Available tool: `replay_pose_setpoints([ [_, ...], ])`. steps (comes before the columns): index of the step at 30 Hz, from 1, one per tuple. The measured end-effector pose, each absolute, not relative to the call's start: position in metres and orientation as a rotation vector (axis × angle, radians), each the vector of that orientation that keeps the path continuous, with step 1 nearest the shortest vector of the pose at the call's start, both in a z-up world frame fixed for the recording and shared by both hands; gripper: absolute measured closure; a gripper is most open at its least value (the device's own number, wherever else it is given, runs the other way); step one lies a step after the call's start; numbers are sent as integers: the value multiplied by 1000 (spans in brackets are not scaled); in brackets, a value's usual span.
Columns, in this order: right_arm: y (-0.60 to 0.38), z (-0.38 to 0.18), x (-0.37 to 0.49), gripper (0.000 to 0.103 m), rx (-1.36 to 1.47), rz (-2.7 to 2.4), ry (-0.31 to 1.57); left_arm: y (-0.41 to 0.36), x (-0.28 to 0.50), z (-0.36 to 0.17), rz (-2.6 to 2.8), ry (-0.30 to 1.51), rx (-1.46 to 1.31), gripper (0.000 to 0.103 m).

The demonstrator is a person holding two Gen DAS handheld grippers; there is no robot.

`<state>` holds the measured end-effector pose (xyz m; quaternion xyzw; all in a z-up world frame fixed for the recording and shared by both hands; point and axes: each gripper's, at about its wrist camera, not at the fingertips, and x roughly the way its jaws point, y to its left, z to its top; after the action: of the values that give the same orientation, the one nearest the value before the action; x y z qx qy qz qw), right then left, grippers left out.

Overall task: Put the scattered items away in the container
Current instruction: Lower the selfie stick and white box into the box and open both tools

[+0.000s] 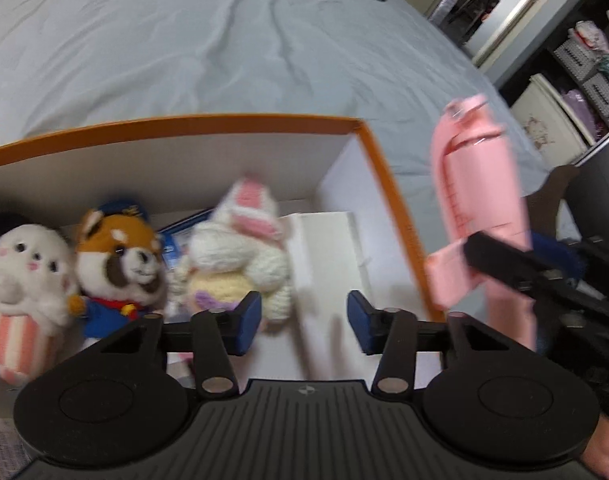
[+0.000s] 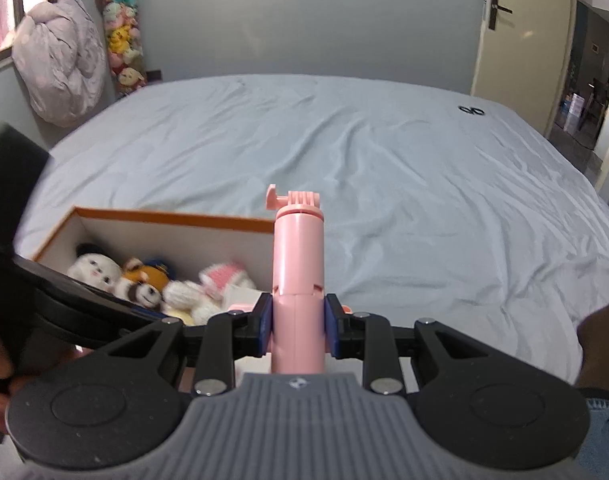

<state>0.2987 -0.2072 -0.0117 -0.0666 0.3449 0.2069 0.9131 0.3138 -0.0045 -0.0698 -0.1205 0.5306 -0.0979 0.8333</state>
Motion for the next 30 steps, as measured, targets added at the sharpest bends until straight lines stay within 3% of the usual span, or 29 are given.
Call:
replay_pose_setpoints([
  [11, -178, -16, 308, 73, -68, 511, 767, 22, 313, -67, -94, 1095, -277, 67],
  [30, -145, -65, 323, 73, -152, 424, 888, 47, 270, -38, -56, 955, -338, 67],
])
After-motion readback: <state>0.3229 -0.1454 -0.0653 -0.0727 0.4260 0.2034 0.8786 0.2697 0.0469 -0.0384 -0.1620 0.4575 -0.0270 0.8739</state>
